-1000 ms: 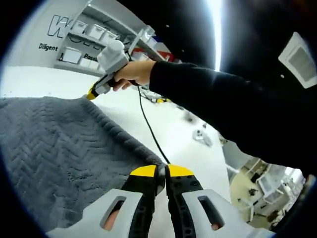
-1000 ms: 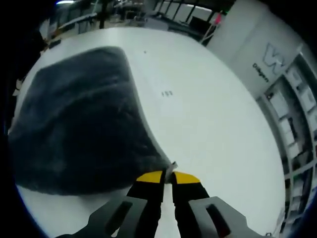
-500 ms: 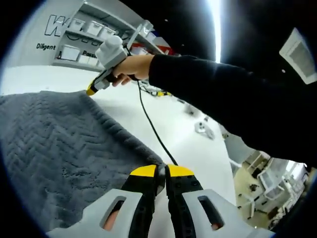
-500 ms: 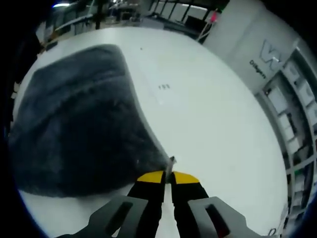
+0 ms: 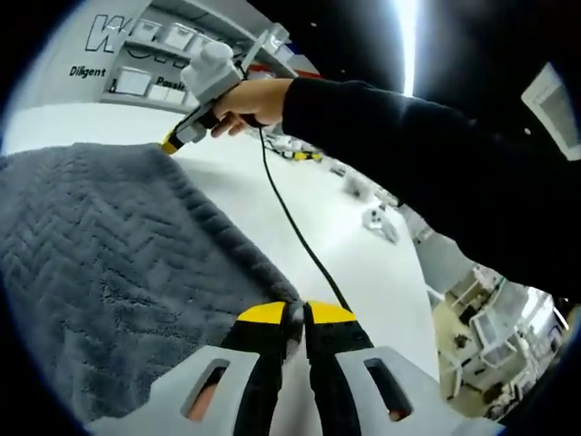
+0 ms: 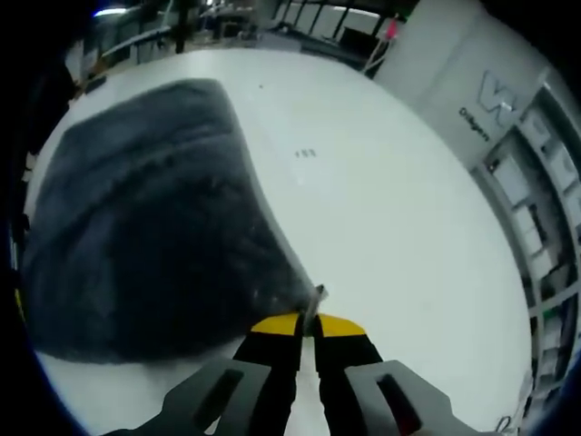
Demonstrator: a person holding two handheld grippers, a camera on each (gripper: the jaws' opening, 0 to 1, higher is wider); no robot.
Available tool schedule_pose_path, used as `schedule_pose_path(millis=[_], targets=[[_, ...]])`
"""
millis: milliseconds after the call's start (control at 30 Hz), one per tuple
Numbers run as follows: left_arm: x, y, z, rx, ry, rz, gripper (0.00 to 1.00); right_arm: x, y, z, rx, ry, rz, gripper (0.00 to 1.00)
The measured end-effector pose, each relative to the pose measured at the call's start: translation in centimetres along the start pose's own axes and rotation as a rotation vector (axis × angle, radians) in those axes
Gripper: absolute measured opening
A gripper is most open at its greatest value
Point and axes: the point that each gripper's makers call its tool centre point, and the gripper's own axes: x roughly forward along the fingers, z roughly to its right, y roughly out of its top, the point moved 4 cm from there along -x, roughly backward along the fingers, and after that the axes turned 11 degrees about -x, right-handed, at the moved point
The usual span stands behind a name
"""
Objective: Open the folded towel by lifting each exposed corner and separating the folded layers until the towel lies flat within the target outline without major curled edges
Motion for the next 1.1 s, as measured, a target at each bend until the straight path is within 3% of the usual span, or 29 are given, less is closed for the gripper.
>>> schedule_pose_path(millis=[300,600,900,1000,1100], targets=[[0.5,-0.7,0.4,-0.024,-0.011,-0.02,0.17,-0.3,-0.4,0.0,0.005,-0.005,0.001,0.02],[0.9,-0.7,0.7,-0.005,-0.001,-0.025,0.18,-0.3,-0.6,0.3,0.02,-0.023,-0.006,0.0],[1.1,-0.7,1.1,0.063,-0.012,-0.021,0.22,-0.4,-0.8,0.3,0.193,-0.033,0.048,0.0],[1.1,-0.7,1.0,0.083,-0.01,-0.019,0.22,-0.3,-0.5,0.3,0.193,-0.067,0.071,0.0],[1.1,-0.7,1.0,0.093,-0.011,-0.02,0.22,-0.2,-0.3,0.3,0.163,-0.095,0.052,0.0]])
